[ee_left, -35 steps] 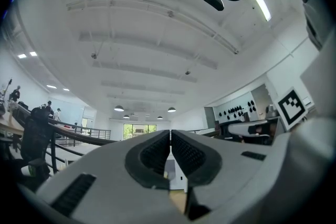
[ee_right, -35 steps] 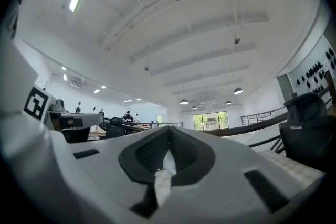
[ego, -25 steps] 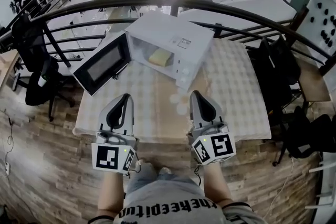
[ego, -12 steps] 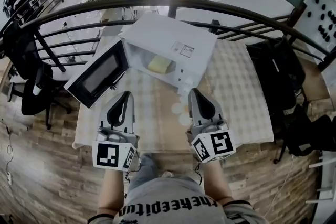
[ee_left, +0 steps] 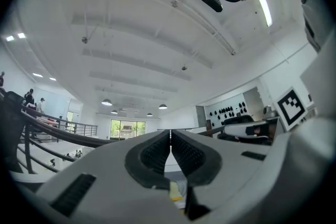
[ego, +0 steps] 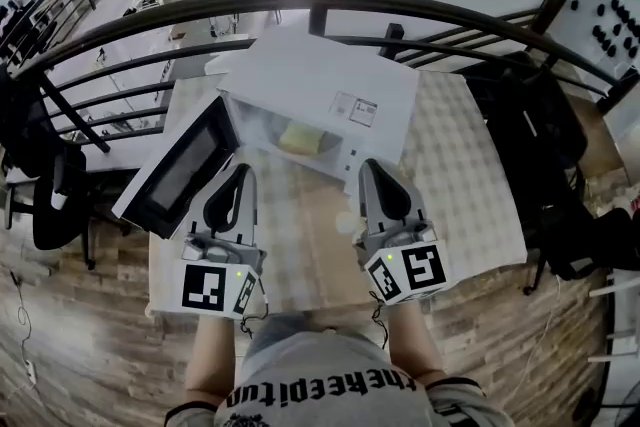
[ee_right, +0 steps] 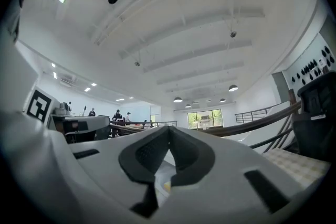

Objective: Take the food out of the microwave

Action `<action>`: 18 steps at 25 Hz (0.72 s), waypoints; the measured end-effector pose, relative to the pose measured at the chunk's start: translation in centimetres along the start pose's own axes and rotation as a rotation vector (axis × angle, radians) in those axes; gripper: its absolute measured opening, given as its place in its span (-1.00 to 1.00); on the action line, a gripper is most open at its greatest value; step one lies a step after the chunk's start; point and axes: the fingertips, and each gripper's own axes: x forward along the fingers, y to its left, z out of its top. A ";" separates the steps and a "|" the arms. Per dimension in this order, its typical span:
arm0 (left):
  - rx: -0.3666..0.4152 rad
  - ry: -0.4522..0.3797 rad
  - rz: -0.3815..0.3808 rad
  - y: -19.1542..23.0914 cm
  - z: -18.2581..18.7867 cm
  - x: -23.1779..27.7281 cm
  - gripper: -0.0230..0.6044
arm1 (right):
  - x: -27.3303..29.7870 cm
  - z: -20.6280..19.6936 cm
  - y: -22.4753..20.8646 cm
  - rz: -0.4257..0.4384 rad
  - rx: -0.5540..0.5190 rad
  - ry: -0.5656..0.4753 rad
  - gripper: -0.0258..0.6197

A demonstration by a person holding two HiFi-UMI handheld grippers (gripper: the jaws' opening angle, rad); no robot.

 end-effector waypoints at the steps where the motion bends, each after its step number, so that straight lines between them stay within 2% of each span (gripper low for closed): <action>1: -0.003 0.001 -0.012 0.3 -0.3 0.6 -0.89 | 0.5 -0.1 -0.1 -0.009 -0.001 0.001 -0.91; 9: -0.009 0.022 -0.124 1.6 -3.9 4.9 -0.90 | 2.9 -2.0 -1.2 -0.085 0.001 0.034 -0.91; 13: 0.001 0.070 -0.182 1.7 -7.6 6.6 -0.90 | 3.6 -3.1 -1.6 -0.116 0.002 0.059 -0.91; 18: 0.017 0.165 -0.307 1.0 -13.4 7.9 -0.90 | 4.4 -4.4 -1.9 -0.142 0.006 0.088 -0.91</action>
